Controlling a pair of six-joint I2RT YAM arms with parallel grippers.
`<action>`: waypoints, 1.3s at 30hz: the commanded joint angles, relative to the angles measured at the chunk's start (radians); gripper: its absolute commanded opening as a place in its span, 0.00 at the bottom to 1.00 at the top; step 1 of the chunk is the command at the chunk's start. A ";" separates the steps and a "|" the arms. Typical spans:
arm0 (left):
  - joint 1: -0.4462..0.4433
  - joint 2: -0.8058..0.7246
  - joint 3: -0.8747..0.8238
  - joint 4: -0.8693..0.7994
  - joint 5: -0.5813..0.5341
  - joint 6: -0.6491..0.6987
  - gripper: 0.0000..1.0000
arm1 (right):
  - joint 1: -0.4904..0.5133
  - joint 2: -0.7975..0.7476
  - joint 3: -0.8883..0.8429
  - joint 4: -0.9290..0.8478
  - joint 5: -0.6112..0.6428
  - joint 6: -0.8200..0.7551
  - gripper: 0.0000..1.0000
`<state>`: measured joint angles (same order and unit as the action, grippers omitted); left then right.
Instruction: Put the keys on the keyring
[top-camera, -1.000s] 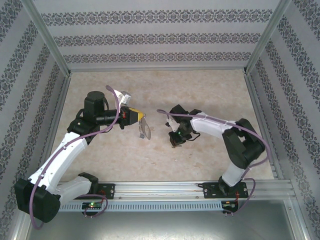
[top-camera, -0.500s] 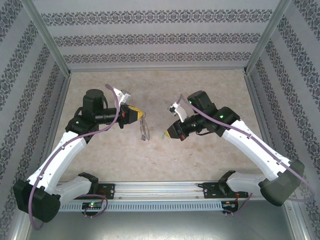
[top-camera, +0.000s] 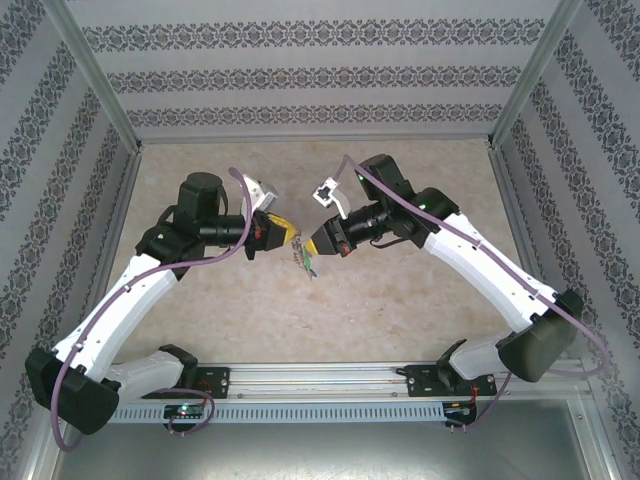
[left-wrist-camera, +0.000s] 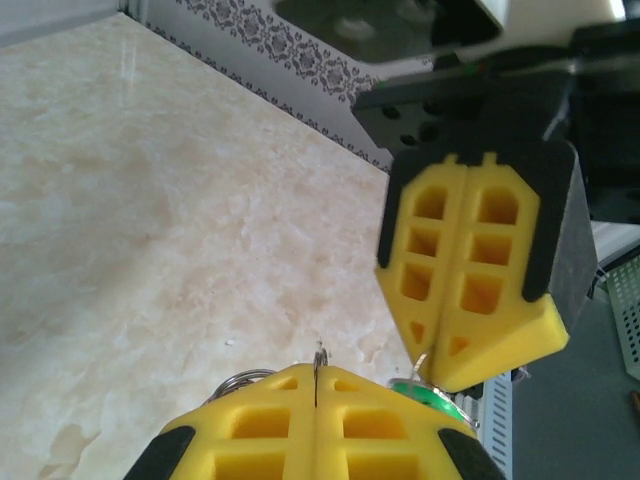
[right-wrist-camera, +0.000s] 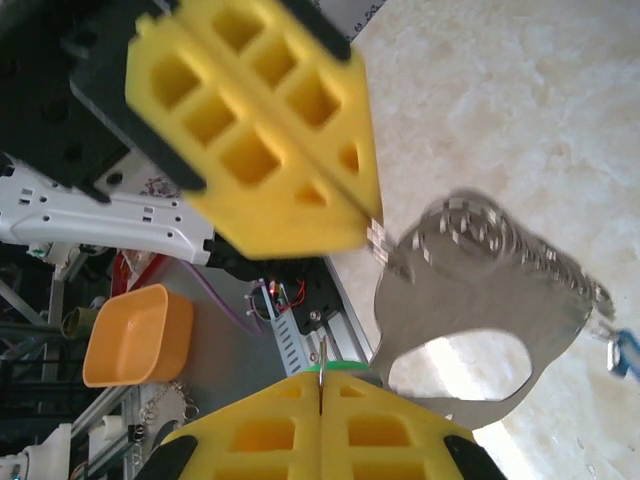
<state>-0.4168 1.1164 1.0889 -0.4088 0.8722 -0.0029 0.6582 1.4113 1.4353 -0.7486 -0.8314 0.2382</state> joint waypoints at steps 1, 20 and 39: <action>-0.016 0.002 0.030 -0.019 -0.004 0.038 0.00 | -0.011 0.015 0.051 -0.008 -0.010 0.018 0.00; -0.019 0.017 0.044 -0.060 0.019 0.078 0.00 | -0.014 0.097 0.111 -0.060 0.030 0.003 0.00; -0.020 -0.003 0.034 -0.081 0.008 0.087 0.00 | -0.011 0.079 0.094 0.027 0.058 0.048 0.00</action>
<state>-0.4255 1.1374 1.0985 -0.4656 0.8516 0.0578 0.6502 1.5043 1.5139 -0.7727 -0.7937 0.2638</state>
